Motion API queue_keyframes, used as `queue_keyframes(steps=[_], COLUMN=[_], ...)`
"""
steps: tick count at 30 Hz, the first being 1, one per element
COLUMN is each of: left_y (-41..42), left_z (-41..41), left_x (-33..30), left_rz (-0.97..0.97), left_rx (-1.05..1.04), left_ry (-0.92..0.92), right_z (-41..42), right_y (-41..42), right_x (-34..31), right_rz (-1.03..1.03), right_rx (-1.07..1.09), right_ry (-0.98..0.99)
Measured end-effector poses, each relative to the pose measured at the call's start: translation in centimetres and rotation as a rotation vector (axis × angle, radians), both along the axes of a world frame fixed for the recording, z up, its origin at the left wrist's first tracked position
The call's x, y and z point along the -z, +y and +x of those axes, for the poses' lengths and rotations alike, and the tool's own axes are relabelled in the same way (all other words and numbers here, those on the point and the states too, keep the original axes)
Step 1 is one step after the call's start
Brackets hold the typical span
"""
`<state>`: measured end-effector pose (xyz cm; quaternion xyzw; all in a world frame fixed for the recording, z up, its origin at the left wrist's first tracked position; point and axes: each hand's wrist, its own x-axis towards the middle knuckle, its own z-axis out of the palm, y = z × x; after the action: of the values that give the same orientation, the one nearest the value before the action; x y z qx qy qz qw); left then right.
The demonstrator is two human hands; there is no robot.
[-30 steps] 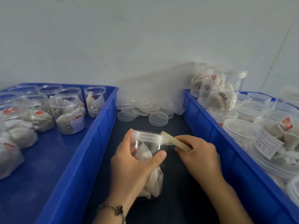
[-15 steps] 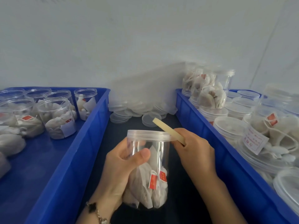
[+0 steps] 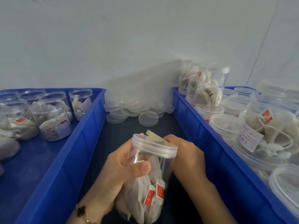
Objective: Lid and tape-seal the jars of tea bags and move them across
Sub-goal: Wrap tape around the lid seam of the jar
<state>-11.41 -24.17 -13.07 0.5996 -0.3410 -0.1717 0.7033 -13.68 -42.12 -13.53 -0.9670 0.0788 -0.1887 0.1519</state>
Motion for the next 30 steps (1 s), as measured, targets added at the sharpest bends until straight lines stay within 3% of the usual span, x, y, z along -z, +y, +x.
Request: queue_keyframes(steps=[4, 7, 10, 13, 20, 26, 30], left_y=[-0.2, -0.5, -0.1, -0.5, -0.2, -1.8, -1.9], left_z=[0.0, 1.2, 2.0, 1.7, 1.1, -0.7, -0.2], left_x=[-0.3, 0.7, 2.3, 1.6, 1.3, 2.1, 2.4], left_rz=[0.079, 0.238, 0.251, 0.343, 0.107, 0.234, 0.187], left_rx=[0.053, -0.030, -0.194, -0.446, -0.731, -0.703, -0.900], left_ry=[-0.028, -0.212, -0.131, -0.178, -0.261, -0.279, -0.200], right_z=[-0.1, -0.1, 0.1, 0.1, 0.5, 0.2, 0.6], right_y=[0.6, 0.6, 0.5, 0.5, 1.0, 1.8, 2.2], right_x=[0.1, 0.1, 0.0, 0.1, 0.3, 0.2, 0.9], right_rz=[0.029, 0.040, 0.008, -0.016, 0.000, 0.020, 0.111], right_rx=[0.044, 0.099, 0.114, 0.156, 0.182, 0.064, -0.113], right_ry=[0.014, 0.003, 0.035, 0.041, -0.045, -0.016, 0.037])
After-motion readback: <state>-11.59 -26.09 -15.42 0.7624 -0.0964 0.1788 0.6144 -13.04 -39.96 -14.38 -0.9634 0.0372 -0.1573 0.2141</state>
